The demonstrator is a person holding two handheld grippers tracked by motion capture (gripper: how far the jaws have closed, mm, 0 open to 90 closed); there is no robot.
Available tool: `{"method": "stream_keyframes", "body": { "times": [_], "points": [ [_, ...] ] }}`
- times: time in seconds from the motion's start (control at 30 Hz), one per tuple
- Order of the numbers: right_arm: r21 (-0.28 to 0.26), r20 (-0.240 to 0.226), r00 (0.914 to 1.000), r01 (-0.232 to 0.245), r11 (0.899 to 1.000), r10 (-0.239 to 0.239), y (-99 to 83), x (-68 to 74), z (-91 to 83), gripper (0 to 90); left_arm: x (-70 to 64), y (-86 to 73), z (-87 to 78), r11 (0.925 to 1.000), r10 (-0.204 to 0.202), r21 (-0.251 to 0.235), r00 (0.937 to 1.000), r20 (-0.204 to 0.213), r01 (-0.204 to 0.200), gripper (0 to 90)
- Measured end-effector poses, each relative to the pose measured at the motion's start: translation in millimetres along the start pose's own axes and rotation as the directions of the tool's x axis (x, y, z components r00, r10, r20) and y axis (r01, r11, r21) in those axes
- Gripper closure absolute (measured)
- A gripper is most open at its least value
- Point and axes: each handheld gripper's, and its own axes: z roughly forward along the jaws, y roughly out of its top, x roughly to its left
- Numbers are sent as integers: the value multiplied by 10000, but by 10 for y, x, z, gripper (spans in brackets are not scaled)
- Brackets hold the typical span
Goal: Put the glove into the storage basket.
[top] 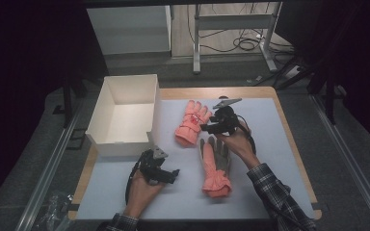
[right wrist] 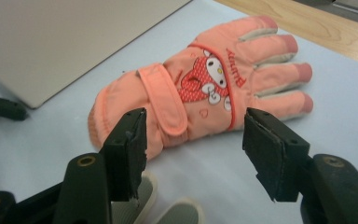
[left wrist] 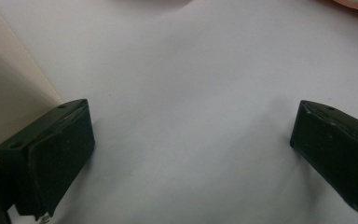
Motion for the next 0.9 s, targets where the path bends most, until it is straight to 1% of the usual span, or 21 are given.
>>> {"method": "stream_keyframes", "body": {
  "times": [0.33,0.43,0.5,0.77,0.8,0.9],
  "points": [
    [63,192,9998,30,10000,-31,143,-36,236,419,-1,-1,1,10000,-21,-14,10000,3,21,0],
    [54,242,9997,-32,10000,31,185,-63,308,422,-1,-1,1,10000,-22,-10,10000,2,22,0],
    [72,313,9995,16,10000,-18,209,-78,356,420,-1,-1,1,10000,-27,-13,10000,7,27,0],
    [72,474,9984,-297,9995,293,278,-149,531,397,-5,-1,1,10000,-78,-7,10000,8,78,0],
    [82,557,9980,-302,9995,297,281,-160,561,395,-5,-1,1,10000,-76,-6,10000,9,76,0],
    [159,555,9976,-414,9990,405,287,-182,621,392,-6,-1,1,10000,-89,-19,10000,17,89,0]
  ]
}}
